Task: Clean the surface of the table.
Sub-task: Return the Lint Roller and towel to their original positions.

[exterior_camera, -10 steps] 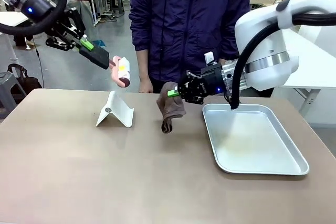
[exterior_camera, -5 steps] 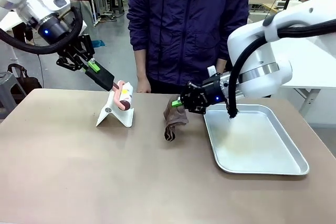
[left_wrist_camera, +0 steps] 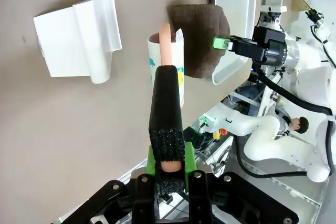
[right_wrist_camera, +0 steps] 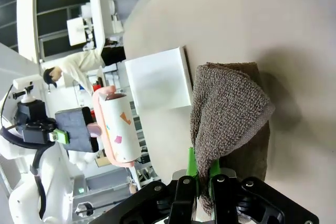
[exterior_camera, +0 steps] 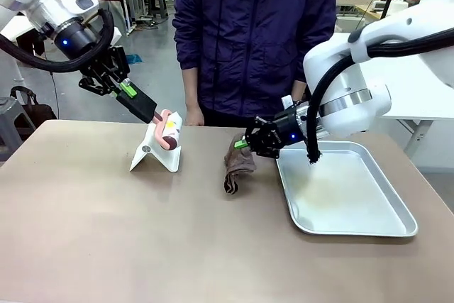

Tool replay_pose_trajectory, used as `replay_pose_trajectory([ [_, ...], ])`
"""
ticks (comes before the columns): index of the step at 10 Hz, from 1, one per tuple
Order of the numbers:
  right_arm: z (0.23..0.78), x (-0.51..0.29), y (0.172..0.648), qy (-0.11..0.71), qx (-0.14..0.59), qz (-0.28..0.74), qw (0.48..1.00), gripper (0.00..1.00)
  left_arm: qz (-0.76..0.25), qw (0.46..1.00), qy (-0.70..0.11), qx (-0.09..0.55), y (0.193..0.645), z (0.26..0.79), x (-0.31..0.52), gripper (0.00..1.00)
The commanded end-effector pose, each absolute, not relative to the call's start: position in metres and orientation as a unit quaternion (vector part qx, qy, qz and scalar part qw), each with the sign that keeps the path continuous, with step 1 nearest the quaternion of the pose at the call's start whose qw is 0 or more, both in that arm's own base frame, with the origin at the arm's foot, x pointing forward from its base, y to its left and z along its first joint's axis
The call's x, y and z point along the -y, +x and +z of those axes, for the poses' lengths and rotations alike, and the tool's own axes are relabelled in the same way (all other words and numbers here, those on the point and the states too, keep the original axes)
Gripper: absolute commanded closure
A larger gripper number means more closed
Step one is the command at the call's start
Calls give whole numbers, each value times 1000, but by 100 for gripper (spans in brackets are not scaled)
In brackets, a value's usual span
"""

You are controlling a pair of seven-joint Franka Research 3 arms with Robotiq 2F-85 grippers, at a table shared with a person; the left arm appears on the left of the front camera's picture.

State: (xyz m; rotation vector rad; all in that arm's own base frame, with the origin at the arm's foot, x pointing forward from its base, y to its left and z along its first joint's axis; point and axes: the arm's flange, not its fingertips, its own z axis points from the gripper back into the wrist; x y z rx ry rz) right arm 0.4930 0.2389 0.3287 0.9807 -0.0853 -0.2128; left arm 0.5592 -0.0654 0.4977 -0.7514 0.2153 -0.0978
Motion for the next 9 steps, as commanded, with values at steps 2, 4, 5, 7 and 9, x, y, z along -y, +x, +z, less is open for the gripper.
replay_pose_trajectory([
  [2, 329, -239, 493, 470, 41, -102, 876, 92, -48, 923, -366, -105, 559, 498, 65, 78],
  [4, 317, -243, 497, 445, 40, -112, 888, 92, -42, 932, -347, -93, 567, 487, 71, 78],
  [5, 313, -237, 496, 445, 46, -122, 886, 92, -43, 934, -341, -95, 574, 482, 72, 78],
  [7, 306, -229, 495, 442, 56, -147, 883, 92, -26, 942, -318, -104, 590, 470, 79, 78],
  [9, 302, -226, 497, 440, 59, -145, 884, 92, -15, 942, -319, -105, 600, 459, 87, 78],
])
